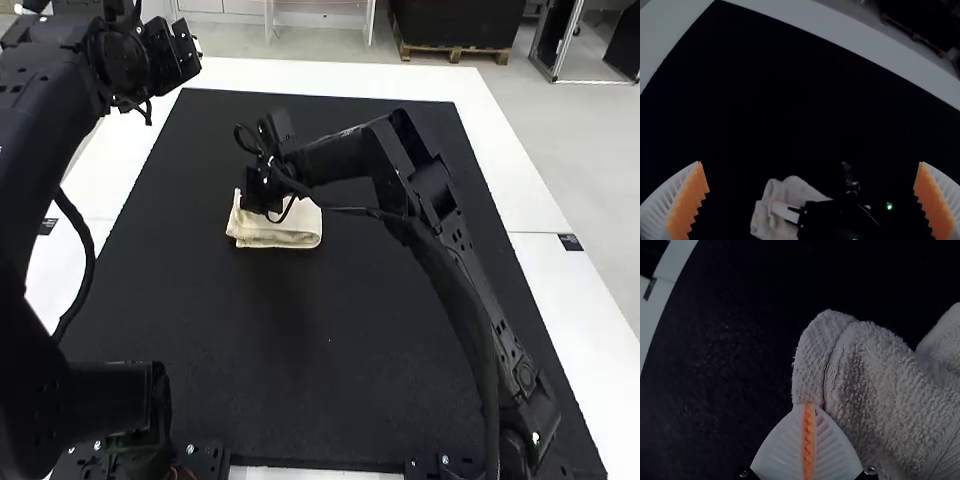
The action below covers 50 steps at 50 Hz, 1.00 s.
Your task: Fold the towel.
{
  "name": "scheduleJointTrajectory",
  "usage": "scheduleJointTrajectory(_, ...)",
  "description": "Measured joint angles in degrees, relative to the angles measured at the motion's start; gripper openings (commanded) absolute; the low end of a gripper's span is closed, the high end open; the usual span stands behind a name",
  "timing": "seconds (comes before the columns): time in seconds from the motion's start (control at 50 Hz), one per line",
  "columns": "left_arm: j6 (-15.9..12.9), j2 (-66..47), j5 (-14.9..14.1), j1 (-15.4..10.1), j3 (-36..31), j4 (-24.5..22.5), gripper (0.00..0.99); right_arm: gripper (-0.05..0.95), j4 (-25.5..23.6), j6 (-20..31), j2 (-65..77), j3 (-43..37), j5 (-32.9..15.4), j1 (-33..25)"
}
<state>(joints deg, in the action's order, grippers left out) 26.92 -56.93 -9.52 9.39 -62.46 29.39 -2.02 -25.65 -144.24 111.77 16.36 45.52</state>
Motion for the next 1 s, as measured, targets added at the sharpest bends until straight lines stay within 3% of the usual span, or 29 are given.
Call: scheduleJointTrajectory(1.0,0.2,0.0,0.0,0.0,0.0,-0.1,0.972,-0.02,-0.7,-0.7,4.3,2.3,0.0,-1.1)
